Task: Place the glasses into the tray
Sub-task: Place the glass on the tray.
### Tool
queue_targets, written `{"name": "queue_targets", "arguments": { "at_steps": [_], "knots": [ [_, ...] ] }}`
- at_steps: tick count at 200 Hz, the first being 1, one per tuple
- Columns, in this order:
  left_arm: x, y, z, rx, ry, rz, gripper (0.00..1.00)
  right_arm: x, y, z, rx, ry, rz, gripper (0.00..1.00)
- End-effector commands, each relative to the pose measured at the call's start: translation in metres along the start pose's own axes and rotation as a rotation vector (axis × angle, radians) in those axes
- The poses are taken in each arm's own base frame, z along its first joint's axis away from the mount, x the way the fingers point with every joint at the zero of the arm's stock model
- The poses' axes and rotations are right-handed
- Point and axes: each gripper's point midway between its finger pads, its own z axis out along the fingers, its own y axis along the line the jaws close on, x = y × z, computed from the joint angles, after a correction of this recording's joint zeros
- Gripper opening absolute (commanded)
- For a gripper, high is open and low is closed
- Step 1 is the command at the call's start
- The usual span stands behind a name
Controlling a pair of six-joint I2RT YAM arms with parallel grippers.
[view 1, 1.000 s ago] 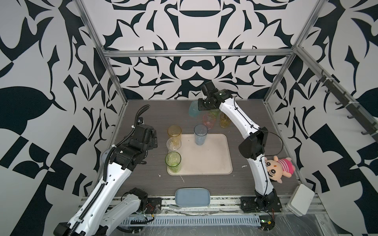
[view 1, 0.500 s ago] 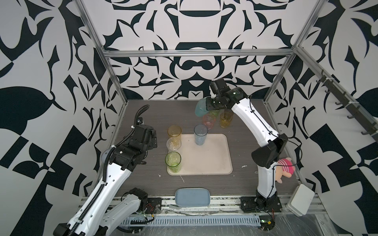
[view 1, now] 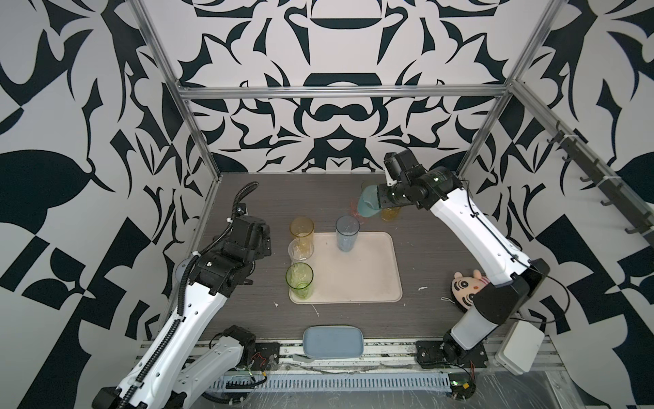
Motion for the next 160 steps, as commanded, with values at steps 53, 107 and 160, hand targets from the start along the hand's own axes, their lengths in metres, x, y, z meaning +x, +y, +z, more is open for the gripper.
{"name": "queue_targets", "arguments": {
  "at_steps": [53,107,160],
  "knots": [
    [0.005,0.005,-0.001,-0.021,0.009,-0.011,1.00,0.041,-0.022,-0.018,0.013,-0.015,0.005,0.00],
    [0.000,0.022,-0.009,-0.081,-0.034,-0.048,0.99,0.082,-0.011,-0.004,-0.027,0.014,-0.041,0.00],
    [-0.004,0.036,-0.017,-0.130,-0.082,-0.087,0.99,0.112,0.011,0.018,-0.052,0.061,-0.057,0.00]
  ]
}}
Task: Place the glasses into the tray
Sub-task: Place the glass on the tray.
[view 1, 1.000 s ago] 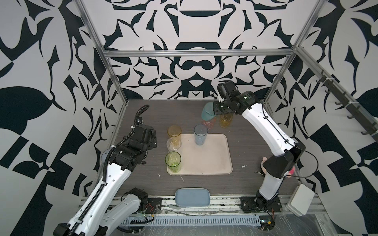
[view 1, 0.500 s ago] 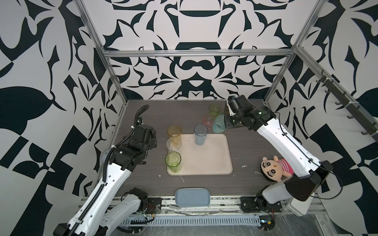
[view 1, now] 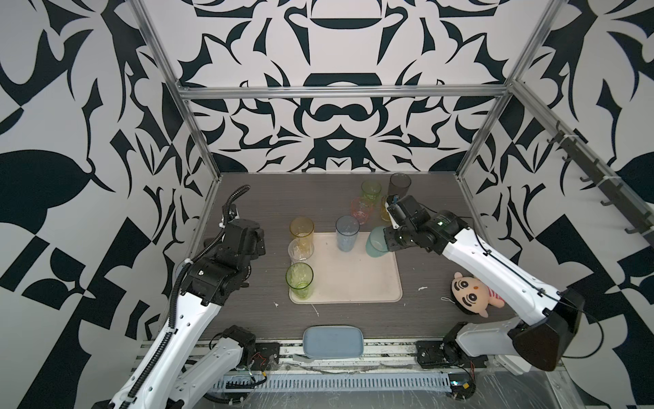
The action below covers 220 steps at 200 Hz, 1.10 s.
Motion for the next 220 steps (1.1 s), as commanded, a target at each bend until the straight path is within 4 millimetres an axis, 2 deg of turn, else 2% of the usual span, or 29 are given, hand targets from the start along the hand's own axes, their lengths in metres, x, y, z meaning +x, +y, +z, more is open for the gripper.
{"name": "queue_targets", "arguments": {
  "at_steps": [1,26,79,151,202,206,220],
  "knots": [
    [0.004,0.013,-0.001,-0.062,-0.002,-0.015,0.99,-0.010,0.013,-0.001,-0.038,-0.060,0.032,0.00],
    [0.004,0.019,-0.002,-0.091,-0.008,-0.024,0.99,-0.005,0.026,0.008,-0.055,-0.053,0.024,0.00],
    [0.005,0.019,-0.003,-0.084,-0.011,-0.029,1.00,-0.001,0.047,0.024,-0.074,-0.035,0.011,0.00],
    [0.004,0.018,-0.003,-0.079,-0.014,-0.031,0.99,0.010,0.061,0.047,-0.066,0.012,0.005,0.00],
    [0.004,0.018,-0.003,-0.076,-0.013,-0.032,1.00,0.014,0.067,0.057,-0.066,0.024,0.011,0.00],
    [0.004,0.017,-0.003,-0.074,-0.013,-0.032,1.00,0.017,0.073,0.057,-0.097,0.040,0.011,0.00],
    [0.004,0.018,-0.003,-0.073,-0.014,-0.032,1.00,0.018,0.074,0.059,-0.099,0.043,0.013,0.00]
  ]
}}
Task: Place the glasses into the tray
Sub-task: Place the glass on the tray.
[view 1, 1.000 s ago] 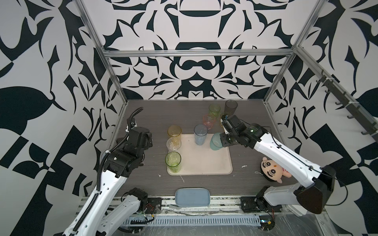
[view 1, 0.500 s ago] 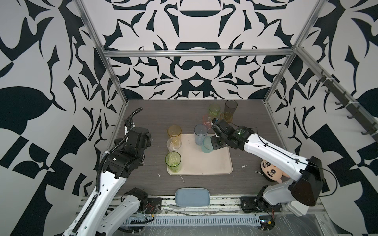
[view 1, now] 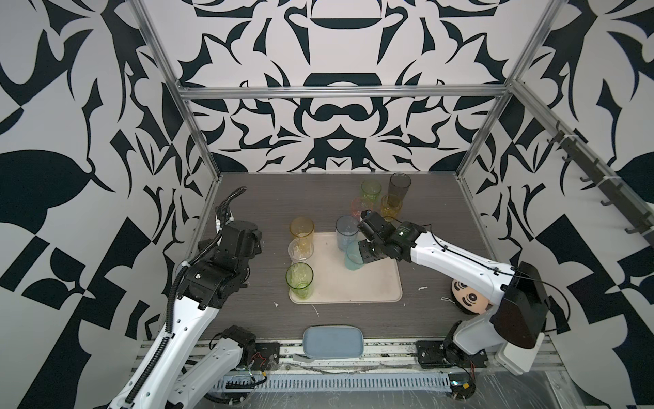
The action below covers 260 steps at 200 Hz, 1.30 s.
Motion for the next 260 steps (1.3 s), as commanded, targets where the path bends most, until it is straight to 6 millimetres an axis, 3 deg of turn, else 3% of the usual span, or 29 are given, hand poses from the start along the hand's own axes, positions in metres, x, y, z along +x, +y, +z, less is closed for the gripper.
{"name": "queue_targets", "arguments": {
  "at_steps": [1,113,195,260],
  "knots": [
    [0.008,0.006,0.000,-0.022,0.016,0.002,1.00,-0.006,0.011,-0.002,-0.041,-0.025,0.024,0.00],
    [0.008,0.007,-0.002,-0.014,0.009,-0.005,0.99,-0.008,0.026,0.016,-0.039,-0.002,0.021,0.00],
    [0.007,0.008,-0.003,-0.009,0.000,-0.013,0.99,-0.011,0.020,0.023,0.025,0.006,0.033,0.00],
    [0.007,0.008,-0.004,-0.009,-0.001,-0.013,0.99,-0.017,0.025,0.016,0.004,0.004,0.035,0.19]
  ]
}}
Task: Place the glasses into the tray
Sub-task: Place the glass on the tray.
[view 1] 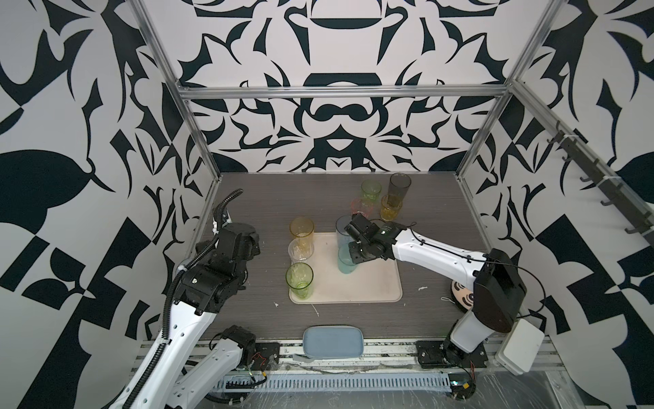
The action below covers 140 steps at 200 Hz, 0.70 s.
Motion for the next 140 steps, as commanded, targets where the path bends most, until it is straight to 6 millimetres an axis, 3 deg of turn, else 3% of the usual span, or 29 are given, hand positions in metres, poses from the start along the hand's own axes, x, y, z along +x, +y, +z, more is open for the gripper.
{"name": "queue_targets", "arguments": {
  "at_steps": [1,41,140],
  "knots": [
    [0.008,0.004,0.001,-0.017,0.016,0.003,0.99,-0.016,0.007,-0.018,-0.020,-0.043,0.009,0.20],
    [0.007,0.005,0.000,-0.015,0.009,-0.003,0.99,-0.030,0.008,-0.038,-0.023,-0.082,-0.003,0.33],
    [0.007,0.006,-0.001,-0.016,0.005,-0.007,0.99,-0.071,-0.017,-0.112,0.041,-0.291,-0.031,0.38]
  ]
}}
